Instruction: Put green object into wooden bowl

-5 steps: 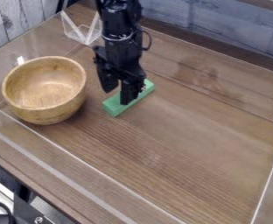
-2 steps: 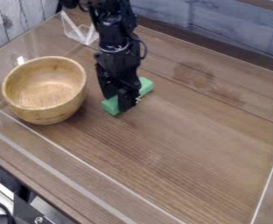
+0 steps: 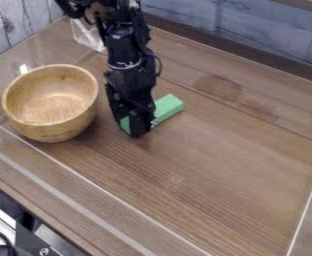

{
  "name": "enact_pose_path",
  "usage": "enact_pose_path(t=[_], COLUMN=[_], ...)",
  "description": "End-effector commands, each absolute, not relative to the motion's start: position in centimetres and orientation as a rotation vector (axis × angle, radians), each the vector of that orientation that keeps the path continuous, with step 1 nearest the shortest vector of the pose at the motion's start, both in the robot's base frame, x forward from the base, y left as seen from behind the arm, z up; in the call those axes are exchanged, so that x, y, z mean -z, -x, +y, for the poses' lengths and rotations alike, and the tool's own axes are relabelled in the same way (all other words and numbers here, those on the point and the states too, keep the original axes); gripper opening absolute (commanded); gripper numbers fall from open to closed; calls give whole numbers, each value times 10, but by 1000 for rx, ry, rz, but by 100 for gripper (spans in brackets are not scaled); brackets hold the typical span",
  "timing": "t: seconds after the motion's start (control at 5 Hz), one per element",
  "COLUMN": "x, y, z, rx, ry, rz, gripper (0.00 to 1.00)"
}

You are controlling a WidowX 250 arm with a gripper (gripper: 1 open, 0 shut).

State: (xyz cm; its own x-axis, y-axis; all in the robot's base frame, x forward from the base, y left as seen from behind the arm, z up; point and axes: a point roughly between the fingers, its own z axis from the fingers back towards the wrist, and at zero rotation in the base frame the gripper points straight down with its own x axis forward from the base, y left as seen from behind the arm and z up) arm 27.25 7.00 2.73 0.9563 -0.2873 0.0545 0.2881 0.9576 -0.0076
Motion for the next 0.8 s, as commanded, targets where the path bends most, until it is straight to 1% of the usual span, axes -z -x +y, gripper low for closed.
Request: enact_pose_path(t=[0.0,0.2,0.4,0.6], x=[-67,-85,-83,-66], y=[-290,-290,-292,-295], z=[74,60,51,43], rx=[255,260,288,300], ry=[-19,-17,-22,-25], rz=[-148,-170,-169,-164], gripper=[0,0,0,0])
